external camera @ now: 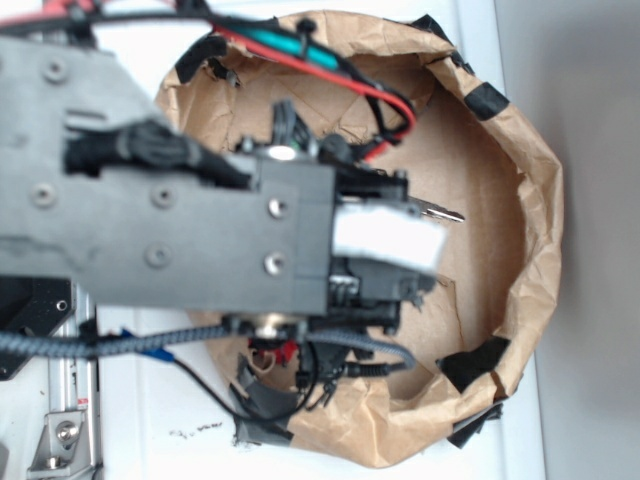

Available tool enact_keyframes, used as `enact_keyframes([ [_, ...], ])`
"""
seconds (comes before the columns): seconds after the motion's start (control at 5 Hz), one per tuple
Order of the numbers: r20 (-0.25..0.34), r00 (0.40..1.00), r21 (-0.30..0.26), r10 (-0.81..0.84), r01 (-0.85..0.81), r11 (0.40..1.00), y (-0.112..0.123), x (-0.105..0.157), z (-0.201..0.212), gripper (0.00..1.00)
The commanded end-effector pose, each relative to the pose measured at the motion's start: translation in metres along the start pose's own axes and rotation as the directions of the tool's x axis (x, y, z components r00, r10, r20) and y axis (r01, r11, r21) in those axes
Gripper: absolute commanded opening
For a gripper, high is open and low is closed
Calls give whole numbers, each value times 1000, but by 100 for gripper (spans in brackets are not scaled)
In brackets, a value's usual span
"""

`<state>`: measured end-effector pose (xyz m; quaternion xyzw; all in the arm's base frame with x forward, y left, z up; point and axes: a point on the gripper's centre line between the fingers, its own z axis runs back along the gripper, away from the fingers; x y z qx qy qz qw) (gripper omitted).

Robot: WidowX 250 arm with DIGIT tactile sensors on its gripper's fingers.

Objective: Grab the blue sponge.

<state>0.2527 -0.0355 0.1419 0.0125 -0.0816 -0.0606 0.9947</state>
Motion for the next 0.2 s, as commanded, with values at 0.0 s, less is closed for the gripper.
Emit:
enact_keyframes([
  [0.0,32,988,-54,149,-147,988,-4,5,30,0],
])
